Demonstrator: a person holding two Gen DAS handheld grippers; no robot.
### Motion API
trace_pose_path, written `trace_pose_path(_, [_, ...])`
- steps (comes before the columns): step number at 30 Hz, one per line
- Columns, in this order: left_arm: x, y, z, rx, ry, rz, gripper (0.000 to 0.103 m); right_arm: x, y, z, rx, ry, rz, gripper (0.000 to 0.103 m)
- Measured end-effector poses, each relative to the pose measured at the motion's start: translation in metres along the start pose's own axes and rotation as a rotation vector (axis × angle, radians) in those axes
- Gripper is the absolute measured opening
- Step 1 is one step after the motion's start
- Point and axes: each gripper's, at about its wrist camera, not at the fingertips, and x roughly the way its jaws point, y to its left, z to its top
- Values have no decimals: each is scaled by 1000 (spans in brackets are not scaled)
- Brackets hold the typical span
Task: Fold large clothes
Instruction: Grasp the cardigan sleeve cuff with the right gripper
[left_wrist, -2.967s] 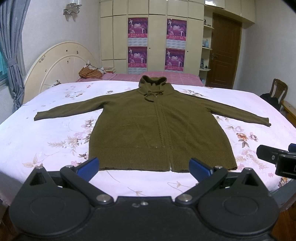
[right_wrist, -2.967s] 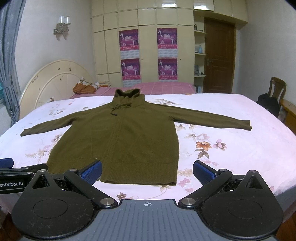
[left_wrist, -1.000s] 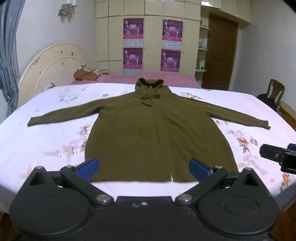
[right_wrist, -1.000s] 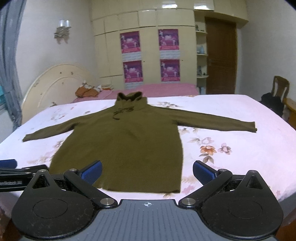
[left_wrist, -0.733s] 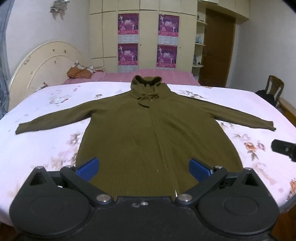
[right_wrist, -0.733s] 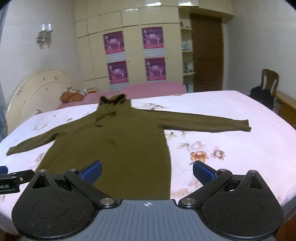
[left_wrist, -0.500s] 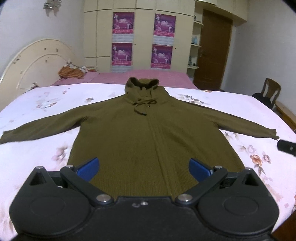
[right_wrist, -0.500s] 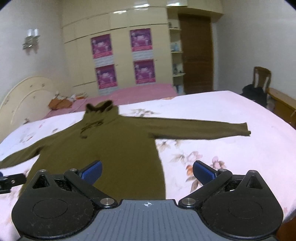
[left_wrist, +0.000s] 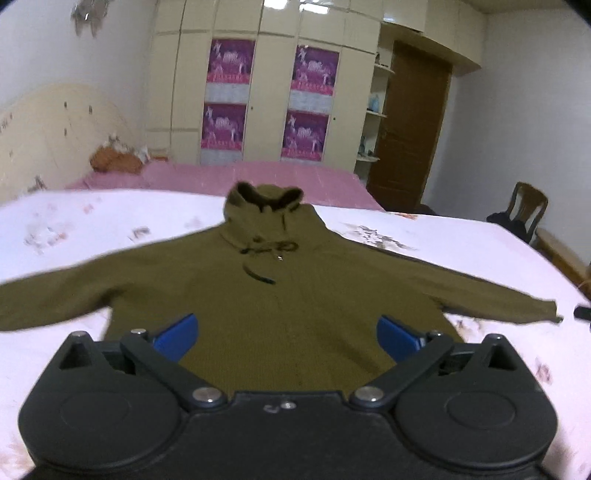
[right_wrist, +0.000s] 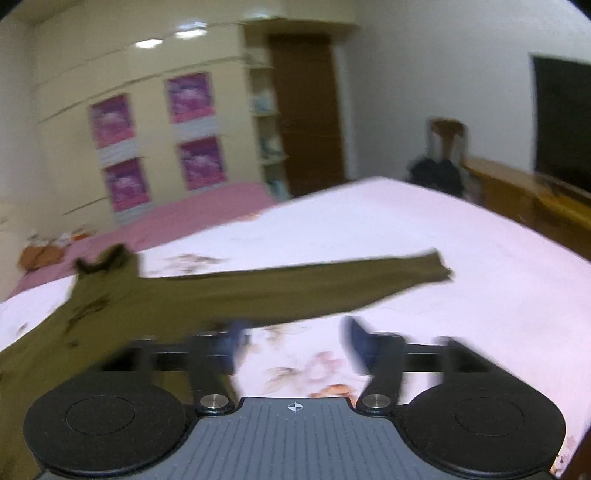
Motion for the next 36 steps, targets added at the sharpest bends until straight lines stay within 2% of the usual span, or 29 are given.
trace_pose_path(5, [43,-9,7,-23,51,-49,103,47,-49,21,111,13,-39,51])
trace_pose_path(7, [62,-17,9,-10,69,-38,103,72,-63,27,145,28,-39,49])
trace_pose_path(9, [77,-27,11,-1,90,-14,103,98,-77,31,190,55,-32,34])
trace_pose_path(13, [109,-48,13,27,118,14,103,144,-104,39,270,87,-32,34])
trace_pose_path(19, [139,-66,11,1,177,45,103,195,-143,36,381,156,-46,34])
trace_pose_path(22, [148,-69,11,-2,200,52,103,204,-161,33,465,159,-43,34])
trace_pose_path(29, [162,-66,23,-22,205,77,103,204,-185,36,580,85,-8,33])
trace_pose_path(32, [168,-64,32,-11,216,106,103,203,-190,37,588,90,-10,5])
trace_pose_path(36, [164,-56,39,20,212,100,101,194,-184,42,491,70,-38,4])
